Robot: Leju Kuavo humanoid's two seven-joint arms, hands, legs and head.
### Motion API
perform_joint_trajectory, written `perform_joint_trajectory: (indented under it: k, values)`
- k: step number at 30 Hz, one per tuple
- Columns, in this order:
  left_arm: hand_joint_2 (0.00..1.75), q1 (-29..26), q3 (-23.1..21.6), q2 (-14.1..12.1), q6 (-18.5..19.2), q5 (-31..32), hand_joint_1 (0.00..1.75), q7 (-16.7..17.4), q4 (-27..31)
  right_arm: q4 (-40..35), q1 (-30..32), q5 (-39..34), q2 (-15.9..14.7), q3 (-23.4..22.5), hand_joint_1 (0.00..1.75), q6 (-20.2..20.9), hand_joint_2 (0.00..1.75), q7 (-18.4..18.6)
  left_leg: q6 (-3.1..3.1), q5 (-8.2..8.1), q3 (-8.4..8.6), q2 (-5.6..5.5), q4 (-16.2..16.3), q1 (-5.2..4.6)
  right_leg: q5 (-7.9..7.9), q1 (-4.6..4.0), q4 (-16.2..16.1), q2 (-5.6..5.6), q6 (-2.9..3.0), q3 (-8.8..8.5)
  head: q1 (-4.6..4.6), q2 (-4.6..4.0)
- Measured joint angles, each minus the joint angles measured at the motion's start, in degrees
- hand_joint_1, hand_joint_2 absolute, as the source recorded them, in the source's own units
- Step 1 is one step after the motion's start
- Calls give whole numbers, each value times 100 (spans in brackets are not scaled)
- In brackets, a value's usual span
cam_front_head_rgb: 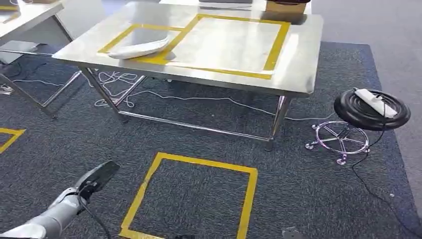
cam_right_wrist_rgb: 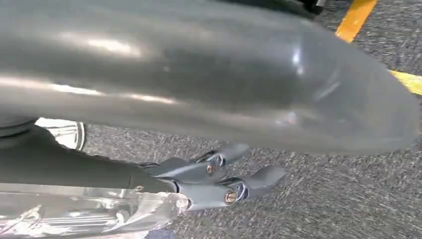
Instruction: Take the parts from the cabinet and place them on the table.
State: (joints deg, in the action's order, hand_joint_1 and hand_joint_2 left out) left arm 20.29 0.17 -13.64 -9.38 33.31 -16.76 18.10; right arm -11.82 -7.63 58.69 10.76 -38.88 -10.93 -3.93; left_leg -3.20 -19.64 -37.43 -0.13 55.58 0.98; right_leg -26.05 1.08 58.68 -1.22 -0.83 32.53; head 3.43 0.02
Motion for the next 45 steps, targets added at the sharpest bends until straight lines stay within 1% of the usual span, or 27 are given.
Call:
perform_joint_trajectory:
  k: [1, 2, 4, 5, 10, 11, 14, 15, 17, 19, 20, 21, 22, 25, 26, 28, 30, 32, 33, 35, 36, 37, 40, 41, 42, 43, 45]
  values:
    - [0, -404, 252, 219, -33, -39, 0, -33, -90, 0, 32, -4, -20, -4, 0, -9, 0, -24, -28, -908, -664, 3, 1553, -1, 30, -29, 1, 75, 59, 69, 28, 0]
    - [0, -511, 372, 304, 28, -35, 0, 26, -140, 0, 55, -4, -33, -7, 0, -9, 0, -24, -29, -837, -607, 5, 1659, 7, 30, -32, 2, 166, 52, 78, 31, 0]
    - [0, -558, 409, 346, 37, 46, 0, 131, -160, 0, 49, -20, -35, -9, 0, -22, 0, -33, -34, -472, -54, 44, 786, 37, 22, -17, 3, 219, 13, 68, 31, 0]
    - [0, -614, 414, 429, -29, 87, 0, 159, -166, -2, 48, -42, -42, -9, 0, -48, 0, -59, -55, -394, 255, 220, 338, 54, 9, -40, 14, 233, -37, 55, 35, 0]
    - [0, -1148, 523, 819, -153, 28, 0, 205, -295, -2, 111, -201, -79, -53, 0, -125, 0, -203, 193, -463, 297, 90, 175, -22, -37, -26, -29, 321, -197, 10, 15, 0]
    - [0, -1257, 555, 887, -153, 17, 0, 247, -323, -2, 122, -221, -81, -77, 0, -136, 0, -223, 232, -458, 302, 73, 169, -15, -144, -15, 66, 253, -222, 49, 7, 0]
    - [0, -1475, 652, 1051, -149, 11, 0, 279, -396, -2, 182, -247, -92, -142, 0, -162, 0, -251, 321, -452, 285, -40, 169, -41, -839, -45, 1344, 161, -210, 595, -9, 0]
    - [0, -1522, 659, 1084, -142, 11, 0, 284, -415, -2, 199, -253, -96, -151, 0, -164, 0, -251, 331, -451, 281, -98, 169, -55, -963, -48, 1712, 151, -198, 765, -7, 0]
    - [0, -1585, 669, 1111, -122, 11, 0, 317, -453, -2, 210, -258, -103, -170, 0, -168, 0, -251, 334, -448, 283, -226, 170, -67, -793, -73, 1671, 137, -148, 753, -9, 0]
    - [0, -1601, 696, 1141, -114, 11, 0, 321, -474, -2, 203, -258, -107, -173, 0, -171, 0, -251, 322, -439, 297, -367, 170, -68, -292, -89, 733, 47, -75, 286, -7, 0]
    - [0, -1600, 700, 1165, -112, 11, 0, 323, -477, -2, 198, -258, -114, -175, 0, -171, 0, -251, 310, -431, 303, -443, 170, -63, -84, -89, 191, -161, -36, 4, -13, 0]
    - [0, -1595, 702, 1190, -109, 11, 0, 330, -479, -2, 190, -260, -134, -175, 0, -173, 0, -254, 277, -421, 281, -485, 183, -86, -164, -68, 27, -363, -33, -51, -9, 0]
    - [0, -1597, 718, 1189, -74, -2, 0, 393, -485, -2, 180, -277, -133, -175, 0, -192, 0, -267, 246, -407, 253, -540, 193, -62, -125, -78, 3, -265, -92, -85, -15, 0]
    - [0, -1710, 792, 1226, 54, -22, 0, 502, -555, -2, 191, -328, -138, -214, 0, -223, 0, -297, 125, -345, 238, -657, 134, -34, -86, -101, -24, -166, -33, -80, -9, 0]
    - [0, -1779, 811, 1235, 61, -42, 0, 502, -573, -2, 184, -341, -138, -234, 0, -241, 0, -324, 115, -402, 222, -513, 182, -45, -41, -63, -85, -79, 1, -111, -9, 0]
    - [0, -1826, 831, 1314, 46, -40, 0, 491, -579, -2, 201, -380, -140, -275, 0, -260, 0, -361, 62, -830, -78, -156, 777, -70, -25, -66, -113, 37, 43, -115, 61, 0]
    - [0, -1827, 840, 1360, 15, -42, 0, 426, -581, -2, 241, -420, -142, -315, 0, -289, 0, -385, 27, -1191, -483, -77, 1633, -48, -30, -78, -111, 209, 48, -102, 59, 0]
    - [0, -1856, 888, 1382, -53, -79, 0, 334, -597, -2, 256, -452, -144, -341, 0, -306, 0, -407, -3, -1119, -513, -63, 1751, -32, -33, -74, -109, 353, 45, -93, 63, 0]
    - [175, -1866, 914, 1386, -94, -79, 0, 293, -601, -2, 258, -463, -144, -363, 0, -311, 0, -415, -9, -931, -344, -46, 1461, -23, -37, -71, -109, 416, 36, -96, 63, 0]
    - [175, -1861, 940, 1410, -201, -72, 0, 209, -605, -2, 265, -492, -144, -409, 0, -341, 0, -446, -18, -523, 243, 139, 496, -12, -58, -57, -99, 528, -4, -120, 61, 0]
    - [175, -1839, 947, 1454, -214, -72, 0, 181, -605, -2, 272, -500, -155, -428, 0, -361, 0, -459, -29, -569, 444, 464, 123, -48, -88, -110, -75, 578, -59, -122, 85, 0]
    - [175, -1823, 962, 1471, -214, -74, 0, 175, -605, -2, 279, -498, -160, -444, 0, -370, 0, -466, 83, -523, 446, 347, 120, -38, -118, -125, -63, 605, -94, -91, 72, 0]
    - [175, -1859, 1024, 1511, -129, -96, 0, 177, -630, -2, 287, -465, -160, -468, 0, -400, 0, -457, 201, -527, 425, 206, 121, -76, -104, -96, -111, 732, -174, -200, 31, 0]
    - [175, -1867, 1059, 1532, -46, -134, 0, 207, -634, -2, 289, -446, -162, -472, 0, -404, 0, -442, 254, -494, 430, 153, 103, -44, -159, -57, -78, 618, -227, -161, 35, 0]
    - [175, -1867, 1094, 1533, 31, -180, 0, 242, -634, -2, 297, -420, -168, -474, 0, -411, 0, -437, 281, -492, 426, 116, 103, -44, -315, -54, 101, 358, -243, -107, 13, 0]
    - [175, -1851, 1132, 1556, 76, -208, 0, 249, -636, -2, 325, -402, -171, -476, 0, -415, 0, -431, 313, -485, 419, 65, 104, -46, -551, -58, 494, 235, -240, 61, 9, 0]
    - [175, -1829, 1179, 1592, 116, -232, 0, 214, -636, -2, 380, -393, -173, -479, 0, -420, 0, -428, 345, -482, 406, -81, 105, -60, -967, -60, 1451, 150, -244, 499, -2, 0]
